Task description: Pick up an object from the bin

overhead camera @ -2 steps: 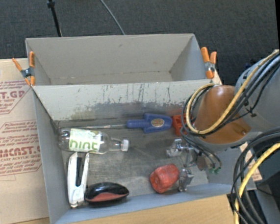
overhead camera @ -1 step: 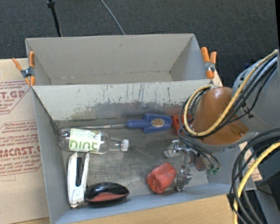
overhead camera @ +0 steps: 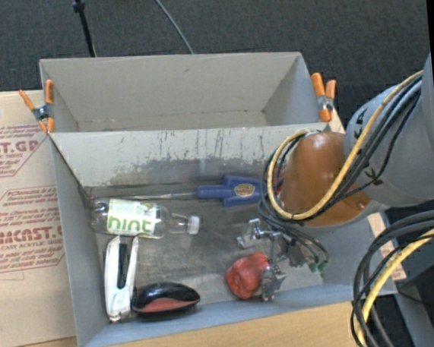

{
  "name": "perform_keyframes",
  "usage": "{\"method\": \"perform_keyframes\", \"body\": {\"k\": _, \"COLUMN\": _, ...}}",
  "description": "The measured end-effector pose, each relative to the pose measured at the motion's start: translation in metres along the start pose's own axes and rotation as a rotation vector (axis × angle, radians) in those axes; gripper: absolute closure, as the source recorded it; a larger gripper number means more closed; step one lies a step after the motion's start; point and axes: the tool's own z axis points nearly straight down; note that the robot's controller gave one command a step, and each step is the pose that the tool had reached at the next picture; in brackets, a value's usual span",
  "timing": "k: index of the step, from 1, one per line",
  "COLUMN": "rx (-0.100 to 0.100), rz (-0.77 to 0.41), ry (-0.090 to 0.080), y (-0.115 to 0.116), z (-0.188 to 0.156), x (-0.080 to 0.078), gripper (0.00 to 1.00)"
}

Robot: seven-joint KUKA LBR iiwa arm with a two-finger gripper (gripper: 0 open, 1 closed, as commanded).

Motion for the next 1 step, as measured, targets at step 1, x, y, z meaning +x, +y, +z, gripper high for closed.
{"method": "perform_keyframes", "body": {"k": 1, "rx": 0.007, "rz": -0.004, "ry": -0.008, "y": 0.0142, "z": 0.0229, "x": -0.0086, "gripper": 0.00}}
